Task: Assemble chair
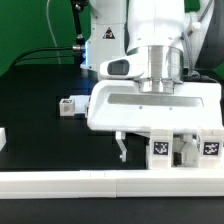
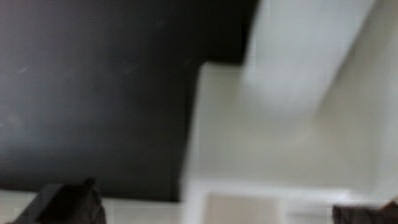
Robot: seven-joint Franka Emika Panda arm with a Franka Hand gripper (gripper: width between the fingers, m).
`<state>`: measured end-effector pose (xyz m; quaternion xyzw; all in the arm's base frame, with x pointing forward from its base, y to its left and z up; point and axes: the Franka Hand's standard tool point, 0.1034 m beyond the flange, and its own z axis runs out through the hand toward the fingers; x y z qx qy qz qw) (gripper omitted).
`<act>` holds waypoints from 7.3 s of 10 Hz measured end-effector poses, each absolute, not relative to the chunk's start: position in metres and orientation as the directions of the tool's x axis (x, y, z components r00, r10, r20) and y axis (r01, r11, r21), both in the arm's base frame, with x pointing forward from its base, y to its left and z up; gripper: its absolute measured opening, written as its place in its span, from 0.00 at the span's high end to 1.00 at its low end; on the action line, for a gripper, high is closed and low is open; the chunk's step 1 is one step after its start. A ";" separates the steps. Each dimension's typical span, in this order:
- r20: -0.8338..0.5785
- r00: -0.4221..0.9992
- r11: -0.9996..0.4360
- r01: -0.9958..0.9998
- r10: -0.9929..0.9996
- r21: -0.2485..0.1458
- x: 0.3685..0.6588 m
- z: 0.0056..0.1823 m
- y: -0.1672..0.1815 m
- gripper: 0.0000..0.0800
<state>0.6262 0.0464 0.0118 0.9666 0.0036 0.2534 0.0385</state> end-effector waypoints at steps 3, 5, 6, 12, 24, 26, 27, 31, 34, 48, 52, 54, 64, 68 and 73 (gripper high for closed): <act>0.489 0.872 -0.997 -0.013 0.028 0.081 0.626 0.010 0.047 0.53; 0.484 0.875 -0.996 -0.020 0.024 0.087 0.624 0.009 0.041 0.75; 0.484 0.875 -0.995 -0.028 0.020 0.091 0.623 0.009 0.036 0.75; 0.486 0.873 -0.995 -0.011 0.040 0.103 0.623 0.019 0.028 0.95; -0.175 0.985 -0.999 0.004 0.013 -0.052 0.590 0.104 0.021 0.96; -0.301 0.953 -0.998 -0.004 0.015 -0.063 0.587 0.101 0.019 0.96; -0.435 0.900 -0.997 -0.024 0.009 -0.071 0.581 0.097 0.009 0.96; -0.760 0.648 -0.995 -0.095 -0.053 -0.012 0.588 0.076 -0.009 0.96; -0.781 0.624 -0.999 -0.046 -0.033 0.005 0.573 0.077 0.004 0.96; -0.711 0.701 -0.998 -0.058 -0.058 0.023 0.584 0.039 0.024 0.96; -0.709 0.702 -0.998 -0.058 -0.056 0.021 0.583 0.037 0.026 0.96; -0.710 0.702 -0.998 -0.061 -0.058 0.021 0.583 0.037 0.024 0.44; -0.303 0.942 -0.987 -0.159 -0.148 -0.013 0.625 0.091 -0.030 0.19; -0.057 0.984 -0.985 -0.172 -0.170 -0.035 0.598 0.123 -0.020 0.19; 0.187 0.961 -0.979 -0.197 -0.205 -0.057 0.563 0.150 -0.007 0.19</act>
Offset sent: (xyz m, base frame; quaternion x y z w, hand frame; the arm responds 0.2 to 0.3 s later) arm 0.0000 0.0000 0.0000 0.0000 0.0000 0.0000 1.0000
